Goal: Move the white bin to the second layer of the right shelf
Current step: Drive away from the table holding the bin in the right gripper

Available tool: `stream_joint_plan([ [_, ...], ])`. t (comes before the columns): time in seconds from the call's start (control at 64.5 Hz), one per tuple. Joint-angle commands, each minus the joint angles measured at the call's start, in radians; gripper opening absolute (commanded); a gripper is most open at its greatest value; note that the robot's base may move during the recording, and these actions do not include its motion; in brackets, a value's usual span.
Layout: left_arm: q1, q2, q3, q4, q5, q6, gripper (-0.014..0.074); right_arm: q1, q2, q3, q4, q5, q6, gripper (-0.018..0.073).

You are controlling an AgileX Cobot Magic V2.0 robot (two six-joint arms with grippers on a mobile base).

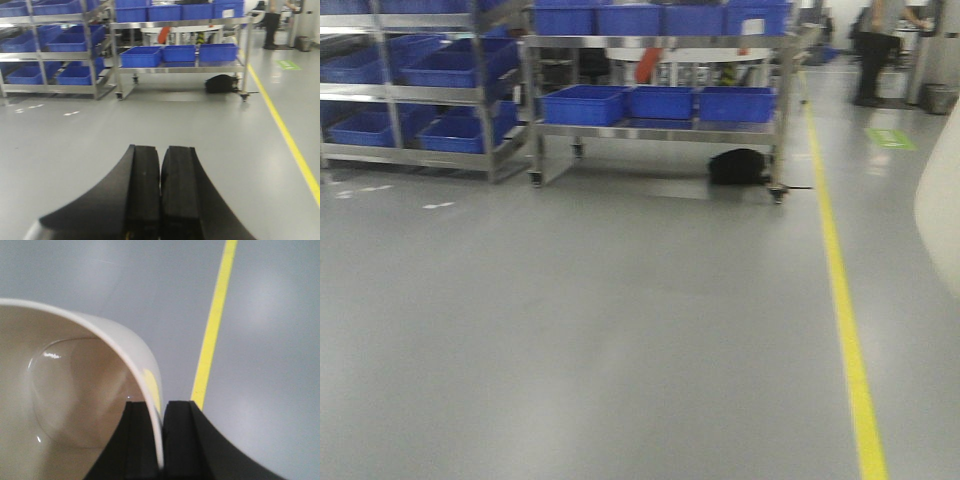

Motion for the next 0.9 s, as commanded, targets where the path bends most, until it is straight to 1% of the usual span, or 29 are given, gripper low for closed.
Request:
stream_joint_plan([
  [0.0, -0.005, -0.014, 0.037, -0.006, -0.084, -0.003, 0.0085, 0.002, -0.008, -0.026, 0.001, -0.067, -0.007, 0.0048],
  [0.884, -0.005, -0.014, 0.037, -0.006, -0.084, -0.003, 0.0085, 0.002, -0.008, -0.026, 0.001, -0.062, -0.007, 0.0048],
])
